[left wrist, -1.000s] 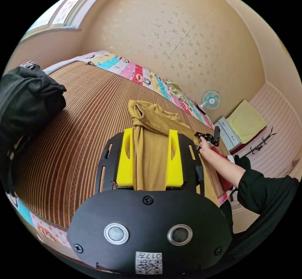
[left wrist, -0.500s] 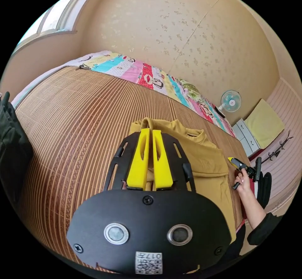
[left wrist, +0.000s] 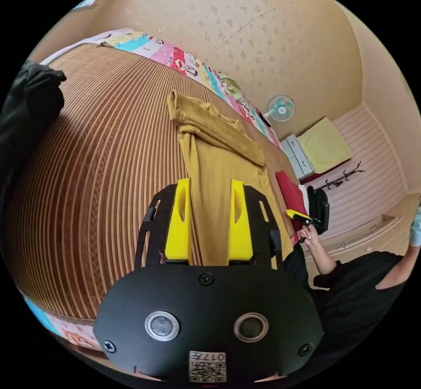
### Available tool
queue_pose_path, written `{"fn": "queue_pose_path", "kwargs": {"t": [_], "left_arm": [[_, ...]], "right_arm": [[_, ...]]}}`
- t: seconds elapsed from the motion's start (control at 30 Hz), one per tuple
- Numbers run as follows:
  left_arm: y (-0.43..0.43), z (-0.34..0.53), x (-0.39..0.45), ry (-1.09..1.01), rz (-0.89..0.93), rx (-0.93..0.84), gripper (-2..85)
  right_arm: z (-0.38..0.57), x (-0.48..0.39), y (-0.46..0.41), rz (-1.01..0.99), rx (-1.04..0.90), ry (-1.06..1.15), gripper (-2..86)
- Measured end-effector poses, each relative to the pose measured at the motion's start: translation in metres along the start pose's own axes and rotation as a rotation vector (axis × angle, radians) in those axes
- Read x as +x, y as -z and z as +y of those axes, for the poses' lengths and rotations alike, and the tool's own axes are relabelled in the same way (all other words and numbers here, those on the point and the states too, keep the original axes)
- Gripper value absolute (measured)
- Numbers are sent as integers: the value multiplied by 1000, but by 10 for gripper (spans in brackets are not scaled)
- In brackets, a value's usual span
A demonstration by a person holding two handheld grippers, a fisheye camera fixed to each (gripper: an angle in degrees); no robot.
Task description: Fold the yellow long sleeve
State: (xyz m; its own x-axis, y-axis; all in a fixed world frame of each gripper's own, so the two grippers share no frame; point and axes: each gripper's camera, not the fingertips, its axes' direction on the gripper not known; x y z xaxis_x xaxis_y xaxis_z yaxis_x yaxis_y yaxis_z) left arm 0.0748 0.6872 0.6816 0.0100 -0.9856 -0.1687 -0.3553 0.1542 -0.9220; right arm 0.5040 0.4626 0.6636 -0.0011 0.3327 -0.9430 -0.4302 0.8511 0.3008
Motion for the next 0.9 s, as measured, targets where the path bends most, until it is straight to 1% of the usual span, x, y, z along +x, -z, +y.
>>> {"fn": "queue_pose_path", "kwargs": {"t": [0.03,0.1,0.17,0.2,0.27,0.4,0.53,0.6,0.63,0.73,0.8,0.9], "left_arm": [[5,16,4,-1,-38,-4,134],[20,68,19,-5,-175,-34,135],[23,94,27,-21,-199,-75,135],[22,105,30,-31,-203,-108,134],[27,119,35,-43,-189,-116,130],[36,133,31,5,-155,-206,115],[46,140,22,31,-126,-195,82],[52,138,8,86,-44,-204,45],[55,138,5,92,-21,-199,43],[79,140,2,82,86,-144,35],[104,143,-4,87,219,-66,32],[124,145,-16,126,315,-2,27]], "right_arm": [[17,1,6,-30,-29,-14,98],[38,4,20,-94,-24,-54,96],[56,4,40,-163,-5,-86,91],[59,4,43,-173,-4,-93,90],[66,4,54,-197,-24,-133,87],[72,-4,68,-216,-58,-124,86],[80,-8,86,-237,-50,-133,85],[82,-5,94,-252,-40,-159,84],[83,-2,100,-258,-31,-181,84],[85,10,115,-304,-8,-252,82],[86,17,122,-349,7,-280,82],[88,28,127,-409,15,-324,82]]}}
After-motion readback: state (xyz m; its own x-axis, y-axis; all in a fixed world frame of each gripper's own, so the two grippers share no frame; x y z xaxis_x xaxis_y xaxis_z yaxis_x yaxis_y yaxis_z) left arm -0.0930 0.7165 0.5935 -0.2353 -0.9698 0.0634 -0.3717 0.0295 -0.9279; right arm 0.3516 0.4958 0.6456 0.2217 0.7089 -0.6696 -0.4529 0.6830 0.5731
